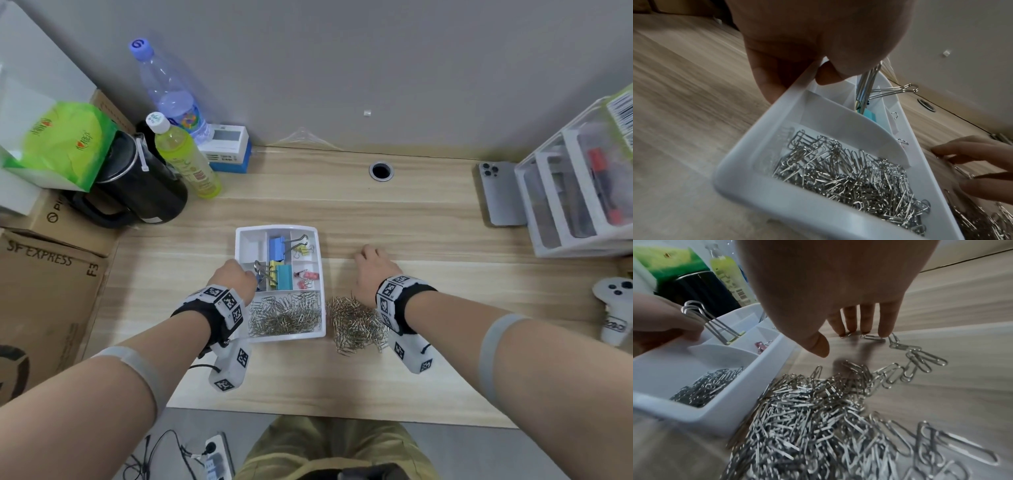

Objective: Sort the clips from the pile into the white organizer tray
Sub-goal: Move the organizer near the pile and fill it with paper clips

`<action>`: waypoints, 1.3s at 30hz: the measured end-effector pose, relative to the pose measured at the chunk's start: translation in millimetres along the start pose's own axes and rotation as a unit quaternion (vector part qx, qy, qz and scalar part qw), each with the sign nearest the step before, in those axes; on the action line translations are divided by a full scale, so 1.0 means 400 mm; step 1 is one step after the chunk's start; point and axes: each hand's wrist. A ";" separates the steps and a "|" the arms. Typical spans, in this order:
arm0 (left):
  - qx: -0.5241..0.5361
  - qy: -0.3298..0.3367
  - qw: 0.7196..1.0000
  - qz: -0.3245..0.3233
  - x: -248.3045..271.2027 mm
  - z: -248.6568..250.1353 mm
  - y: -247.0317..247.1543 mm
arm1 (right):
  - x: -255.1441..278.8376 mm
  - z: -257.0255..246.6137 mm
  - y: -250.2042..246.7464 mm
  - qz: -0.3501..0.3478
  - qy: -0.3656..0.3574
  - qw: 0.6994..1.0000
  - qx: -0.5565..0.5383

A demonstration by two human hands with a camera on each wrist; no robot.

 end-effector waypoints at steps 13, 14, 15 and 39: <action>-0.001 -0.007 1.000 -0.004 -0.010 0.002 0.011 | 0.063 0.036 0.000 0.032 0.089 0.994 -0.050; -0.002 -0.009 1.000 -0.003 -0.010 0.002 0.012 | 0.063 0.043 -0.002 0.016 0.106 0.993 -0.050; -0.002 -0.011 1.000 -0.003 -0.010 0.001 0.012 | 0.063 0.048 -0.004 -0.002 0.110 0.992 -0.054; -0.054 0.007 0.998 -0.025 -0.005 -0.035 0.009 | 0.127 0.056 0.100 -0.056 -0.078 0.993 -0.066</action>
Point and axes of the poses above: each hand's wrist, its own x-axis away from the middle knuckle, its own y-axis out of the palm, z = x × y, and after that the axes turned 4 degrees about x, right-handed
